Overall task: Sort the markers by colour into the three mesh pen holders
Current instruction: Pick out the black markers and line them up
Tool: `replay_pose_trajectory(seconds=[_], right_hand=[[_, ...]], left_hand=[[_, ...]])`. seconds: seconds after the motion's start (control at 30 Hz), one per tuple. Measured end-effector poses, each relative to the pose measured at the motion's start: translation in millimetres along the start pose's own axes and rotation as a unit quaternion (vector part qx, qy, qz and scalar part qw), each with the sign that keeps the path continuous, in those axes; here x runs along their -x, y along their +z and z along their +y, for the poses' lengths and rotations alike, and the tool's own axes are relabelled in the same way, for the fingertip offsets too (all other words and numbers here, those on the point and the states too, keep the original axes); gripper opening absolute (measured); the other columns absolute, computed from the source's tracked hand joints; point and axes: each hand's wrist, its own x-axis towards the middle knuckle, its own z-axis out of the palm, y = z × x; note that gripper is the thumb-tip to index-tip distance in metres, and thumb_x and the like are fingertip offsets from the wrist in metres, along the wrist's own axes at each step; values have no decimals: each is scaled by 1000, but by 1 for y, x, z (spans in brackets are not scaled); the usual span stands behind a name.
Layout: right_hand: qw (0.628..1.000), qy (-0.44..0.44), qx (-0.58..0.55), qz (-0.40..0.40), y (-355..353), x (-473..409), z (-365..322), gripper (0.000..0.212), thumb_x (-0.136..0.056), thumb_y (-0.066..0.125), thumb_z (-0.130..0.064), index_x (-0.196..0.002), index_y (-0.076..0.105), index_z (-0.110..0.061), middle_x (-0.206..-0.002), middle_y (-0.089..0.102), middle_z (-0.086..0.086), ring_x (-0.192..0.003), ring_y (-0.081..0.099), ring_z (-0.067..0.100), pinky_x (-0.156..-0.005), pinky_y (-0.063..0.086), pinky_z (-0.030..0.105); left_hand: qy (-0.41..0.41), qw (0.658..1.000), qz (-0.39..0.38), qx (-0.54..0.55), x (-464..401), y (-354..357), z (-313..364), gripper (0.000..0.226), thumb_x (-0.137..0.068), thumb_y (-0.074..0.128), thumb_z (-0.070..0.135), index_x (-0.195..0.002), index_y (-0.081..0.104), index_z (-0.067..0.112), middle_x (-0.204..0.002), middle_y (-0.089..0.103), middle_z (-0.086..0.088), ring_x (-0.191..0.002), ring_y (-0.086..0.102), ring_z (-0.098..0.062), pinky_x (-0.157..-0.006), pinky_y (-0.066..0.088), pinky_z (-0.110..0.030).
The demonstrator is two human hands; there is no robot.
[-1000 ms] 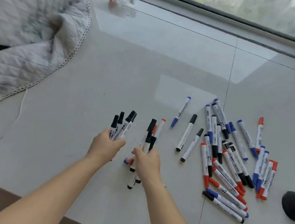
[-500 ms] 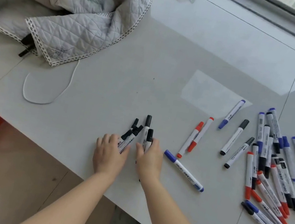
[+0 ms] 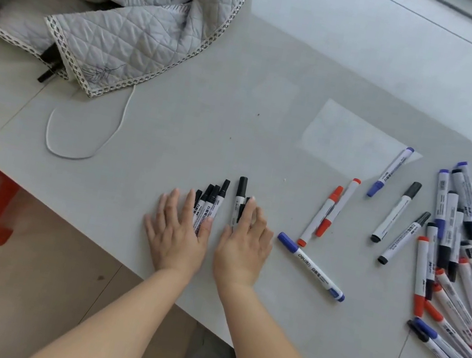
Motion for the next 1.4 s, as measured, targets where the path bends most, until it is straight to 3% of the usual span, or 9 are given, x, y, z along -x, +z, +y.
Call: replay_pose_trajectory(seconds=[0.1, 0.23, 0.3, 0.37, 0.43, 0.5, 0.77, 0.97, 1.4], right_hand=[[994, 14, 99, -38, 4, -3, 6, 70, -95, 25, -43, -145, -18, -19, -156, -9, 1, -142, -8, 23, -114, -3, 39], [991, 19, 104, -76, -2, -4, 5, 68, -95, 16, -50, -138, -27, -21, -156, -17, 2, -142, -19, 24, -114, -12, 39], [995, 10, 68, -68, -13, -2, 2, 67, -95, 18, -50, -145, -14, -20, -157, -9, 3, -143, -14, 23, -115, -9, 37], [1000, -29, 7, -3, -36, 2, -1, 62, -94, 28, -45, -147, 16, -15, -154, 18, 8, -143, 11, 26, -117, 9, 37], [995, -57, -39, 77, -60, 4, 5, 51, -90, 37, -36, -133, 44, -10, -136, 46, 10, -129, 37, 28, -108, 30, 38], [991, -40, -65, 110, -85, 2, 22, 40, -85, 48, -25, -122, 53, -10, -126, 52, 7, -120, 43, 27, -99, 37, 37], [978, 127, -59, 156, -174, -4, 158, 27, -81, 56, -8, -107, 61, -10, -108, 60, 6, -105, 48, 26, -91, 35, 32], [966, 187, -69, 164, -213, -10, 241, 18, -84, 53, -9, -98, 63, -12, -100, 63, 4, -97, 47, 21, -85, 37, 29], [981, 130, -132, 60, -242, -96, 278, 30, -92, 47, -18, -121, 51, -12, -120, 53, 3, -106, 51, 14, -89, 45, 26]], left_hand=[[4, 1000, -16, -13, -2, -1, -3, 64, -89, 31, 56, -146, 21, 28, -154, 19, -4, -143, 9, -22, -113, 10, -54], [1, 998, -56, -18, -3, -6, 3, 67, -89, 30, 58, -147, 14, 30, -156, 11, -4, -144, 1, -21, -113, 4, -52], [1, 998, -69, -10, -2, -12, 5, 67, -89, 32, 58, -147, 14, 29, -156, 10, -4, -144, 1, -21, -114, 6, -51], [9, 998, -62, 14, -3, -22, 13, 67, -89, 35, 56, -146, 19, 24, -154, 14, -7, -143, 6, -24, -114, 10, -50], [36, 997, -43, 55, -3, -34, 31, 64, -90, 42, 48, -144, 27, 17, -150, 23, -12, -140, 17, -28, -112, 17, -48], [73, 991, -32, 107, -2, -44, 59, 58, -88, 53, 36, -138, 37, 12, -141, 36, -13, -131, 31, -30, -107, 29, -44], [247, 948, -128, 154, 15, -43, 201, 38, -83, 55, 20, -121, 50, 20, -112, 54, 3, -95, 55, -15, -73, 47, -30], [306, 930, -191, 67, 32, -2, 285, 47, -88, 54, 37, -130, 43, 20, -128, 45, 0, -110, 51, -19, -80, 46, -32], [256, 959, -119, -24, 26, 57, 336, 68, -84, 55, 45, -139, 23, 18, -129, 37, -7, -115, 39, -23, -90, 43, -33]])
